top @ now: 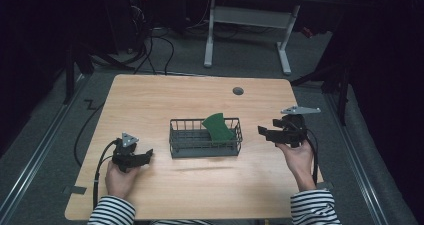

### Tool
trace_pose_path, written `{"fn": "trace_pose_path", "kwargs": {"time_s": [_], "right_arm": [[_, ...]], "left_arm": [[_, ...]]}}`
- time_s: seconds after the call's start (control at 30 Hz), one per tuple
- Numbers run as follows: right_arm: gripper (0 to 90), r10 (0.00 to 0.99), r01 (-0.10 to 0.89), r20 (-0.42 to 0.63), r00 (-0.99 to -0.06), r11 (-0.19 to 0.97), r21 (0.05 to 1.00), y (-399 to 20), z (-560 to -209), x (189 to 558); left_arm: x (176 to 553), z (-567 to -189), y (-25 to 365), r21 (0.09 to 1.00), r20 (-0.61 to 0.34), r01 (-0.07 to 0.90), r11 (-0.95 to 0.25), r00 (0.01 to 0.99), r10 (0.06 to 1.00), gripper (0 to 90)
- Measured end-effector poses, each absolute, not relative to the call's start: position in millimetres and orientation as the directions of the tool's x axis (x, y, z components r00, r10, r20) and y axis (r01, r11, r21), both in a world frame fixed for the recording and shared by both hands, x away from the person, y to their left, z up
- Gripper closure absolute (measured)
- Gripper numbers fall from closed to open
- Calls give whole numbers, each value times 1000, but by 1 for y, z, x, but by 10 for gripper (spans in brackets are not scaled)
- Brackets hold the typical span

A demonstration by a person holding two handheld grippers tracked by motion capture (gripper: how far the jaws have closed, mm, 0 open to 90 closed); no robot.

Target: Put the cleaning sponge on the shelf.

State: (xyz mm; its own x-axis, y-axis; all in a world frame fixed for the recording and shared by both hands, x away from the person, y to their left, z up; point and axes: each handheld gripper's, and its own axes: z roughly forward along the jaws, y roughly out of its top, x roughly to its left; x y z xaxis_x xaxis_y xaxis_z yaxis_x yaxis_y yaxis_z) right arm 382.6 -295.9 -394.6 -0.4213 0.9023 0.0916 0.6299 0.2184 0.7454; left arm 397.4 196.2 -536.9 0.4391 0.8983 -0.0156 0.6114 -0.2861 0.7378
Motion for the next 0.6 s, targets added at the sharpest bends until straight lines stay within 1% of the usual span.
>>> {"fn": "trace_pose_path", "kwargs": {"time_s": [0.23,0.3,0.4,0.47,0.6], "right_arm": [[329,914,611,95,-394,183,771,-310,-400,371],[356,924,596,78,-374,175,784,-314,-402,367],[373,935,582,82,-344,144,800,-322,-403,358],[381,942,572,62,-329,147,807,-327,-405,351],[391,950,593,81,-301,120,796,-338,-419,343]], "left_arm": [[397,-537,196,737,-15,612,-287,440,898,247],[397,-537,196,738,-16,611,-286,439,898,247],[398,-537,196,737,-15,611,-287,440,898,249],[398,-537,196,737,-16,612,-288,442,897,249],[398,-537,196,737,-13,611,-289,441,897,247]]}}
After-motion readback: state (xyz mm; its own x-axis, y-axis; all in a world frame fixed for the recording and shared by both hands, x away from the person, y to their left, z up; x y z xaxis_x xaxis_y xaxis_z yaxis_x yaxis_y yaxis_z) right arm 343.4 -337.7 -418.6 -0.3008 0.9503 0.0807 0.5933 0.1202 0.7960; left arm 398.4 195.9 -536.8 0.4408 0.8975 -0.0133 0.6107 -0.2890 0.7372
